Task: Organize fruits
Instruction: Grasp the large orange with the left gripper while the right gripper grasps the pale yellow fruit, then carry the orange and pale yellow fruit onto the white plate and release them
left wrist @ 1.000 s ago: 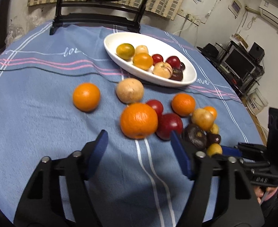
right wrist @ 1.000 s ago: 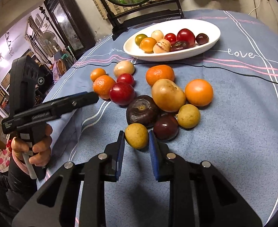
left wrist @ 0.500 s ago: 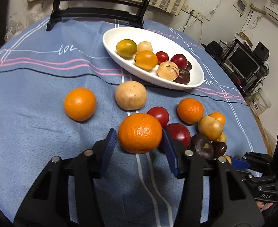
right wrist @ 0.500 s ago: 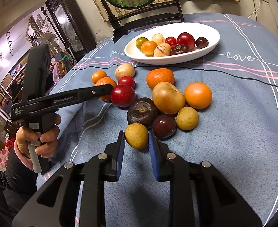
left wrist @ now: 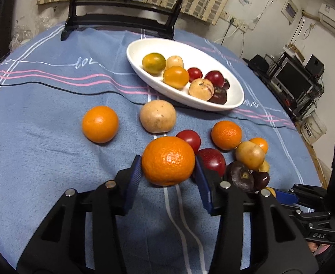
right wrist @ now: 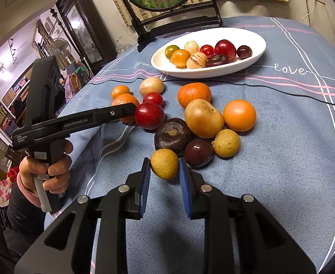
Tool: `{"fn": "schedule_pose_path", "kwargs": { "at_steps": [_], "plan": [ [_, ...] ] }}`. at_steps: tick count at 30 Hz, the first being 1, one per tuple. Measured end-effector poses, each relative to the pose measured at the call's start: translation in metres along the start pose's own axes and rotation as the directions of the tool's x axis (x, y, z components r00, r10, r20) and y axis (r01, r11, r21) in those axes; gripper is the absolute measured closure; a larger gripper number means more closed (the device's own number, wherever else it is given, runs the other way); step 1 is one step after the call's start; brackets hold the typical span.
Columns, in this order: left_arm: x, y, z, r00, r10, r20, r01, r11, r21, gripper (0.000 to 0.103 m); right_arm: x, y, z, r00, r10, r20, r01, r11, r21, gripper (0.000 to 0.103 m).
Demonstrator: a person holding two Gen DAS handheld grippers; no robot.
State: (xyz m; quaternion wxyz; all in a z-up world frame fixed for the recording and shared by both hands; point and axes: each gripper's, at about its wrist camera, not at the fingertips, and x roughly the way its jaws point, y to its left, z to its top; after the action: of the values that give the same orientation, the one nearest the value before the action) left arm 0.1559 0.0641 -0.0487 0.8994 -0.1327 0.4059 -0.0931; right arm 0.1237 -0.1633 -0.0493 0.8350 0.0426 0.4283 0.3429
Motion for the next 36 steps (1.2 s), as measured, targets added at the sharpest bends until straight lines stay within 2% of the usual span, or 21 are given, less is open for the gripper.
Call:
{"fn": "schedule_pose_path", "kwargs": {
  "at_steps": [4,8,11,14,20,21,25,29,33,36],
  "plan": [
    [-0.009,0.0,-0.003,1.0,-0.014,0.016,0.014,1.0,-0.006,0.056,-0.006,0.002,0.001,0.999,0.01,0.033,-0.01,1.0,-0.012,0.077],
    [-0.024,-0.008,0.003,0.998,-0.032,0.045,0.031,0.999,0.025,0.056,-0.022,0.009,0.012,0.993,0.009,0.116,-0.004,0.999,-0.036,0.077],
    [-0.035,-0.015,0.026,0.995,-0.046,0.086,0.041,0.998,0.056,0.056,-0.043,0.004,0.036,0.971,-0.034,0.235,0.038,0.999,-0.012,0.077],
    [-0.038,-0.023,0.056,0.991,-0.061,0.117,0.051,0.995,0.084,0.056,-0.053,-0.008,0.064,0.947,-0.078,0.313,0.071,0.997,0.034,0.077],
    [-0.006,-0.036,0.112,0.99,-0.038,0.139,0.024,0.995,0.096,0.056,-0.037,-0.043,0.124,0.909,-0.172,0.38,0.128,0.982,0.139,0.077],
    [0.004,-0.037,0.12,0.99,-0.036,0.137,0.023,0.996,0.09,0.056,-0.028,-0.05,0.133,0.909,-0.179,0.376,0.13,0.98,0.151,0.077],
    [0.035,-0.04,0.138,0.994,-0.024,0.108,0.016,0.997,0.071,0.056,0.009,-0.071,0.156,0.935,-0.161,0.315,0.108,0.978,0.179,0.077],
    [0.064,-0.039,0.146,0.998,-0.009,0.06,0.005,0.997,0.076,0.056,0.041,-0.073,0.166,0.957,-0.143,0.253,0.11,0.984,0.141,0.077],
    [0.081,-0.039,0.142,0.999,0.013,0.038,-0.017,0.995,0.103,0.056,0.054,-0.067,0.167,0.966,-0.129,0.223,0.105,0.987,0.118,0.077],
    [0.09,-0.035,0.144,1.0,0.017,0.021,-0.019,0.996,0.088,0.056,0.059,-0.066,0.169,0.97,-0.131,0.206,0.11,0.988,0.11,0.077]
  ]
}}
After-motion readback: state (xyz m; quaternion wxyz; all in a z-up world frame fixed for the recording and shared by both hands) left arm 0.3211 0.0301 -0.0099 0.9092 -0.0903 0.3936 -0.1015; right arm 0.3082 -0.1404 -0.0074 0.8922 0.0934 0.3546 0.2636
